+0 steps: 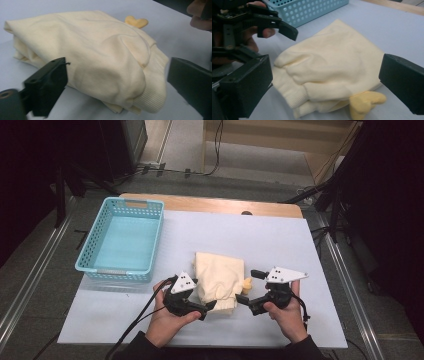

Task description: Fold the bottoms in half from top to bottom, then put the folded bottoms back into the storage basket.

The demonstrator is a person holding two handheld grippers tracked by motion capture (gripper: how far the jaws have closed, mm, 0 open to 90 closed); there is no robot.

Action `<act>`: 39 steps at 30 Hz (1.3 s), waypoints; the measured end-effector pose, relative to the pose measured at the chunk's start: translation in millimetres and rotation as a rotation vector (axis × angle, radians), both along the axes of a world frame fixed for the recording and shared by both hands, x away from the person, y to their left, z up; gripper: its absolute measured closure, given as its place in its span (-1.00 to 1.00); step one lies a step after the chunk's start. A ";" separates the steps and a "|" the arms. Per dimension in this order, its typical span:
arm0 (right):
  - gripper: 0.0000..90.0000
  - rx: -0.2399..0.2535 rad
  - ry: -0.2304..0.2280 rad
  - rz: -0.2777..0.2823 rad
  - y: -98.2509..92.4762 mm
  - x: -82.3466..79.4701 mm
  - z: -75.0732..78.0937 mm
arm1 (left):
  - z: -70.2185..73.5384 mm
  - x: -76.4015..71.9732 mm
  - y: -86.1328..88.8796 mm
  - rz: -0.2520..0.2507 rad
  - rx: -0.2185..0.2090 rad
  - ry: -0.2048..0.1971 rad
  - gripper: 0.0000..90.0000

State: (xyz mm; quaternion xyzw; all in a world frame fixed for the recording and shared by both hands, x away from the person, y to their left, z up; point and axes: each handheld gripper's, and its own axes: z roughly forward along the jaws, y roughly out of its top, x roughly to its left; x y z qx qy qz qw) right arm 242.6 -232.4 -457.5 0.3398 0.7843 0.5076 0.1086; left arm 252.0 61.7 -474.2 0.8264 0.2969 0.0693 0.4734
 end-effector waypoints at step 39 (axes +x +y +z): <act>-0.91 -0.083 0.139 -0.129 3.3 101.8 -40.2 | -0.6 -2.4 -1.2 -0.097 -0.009 0.016 0.94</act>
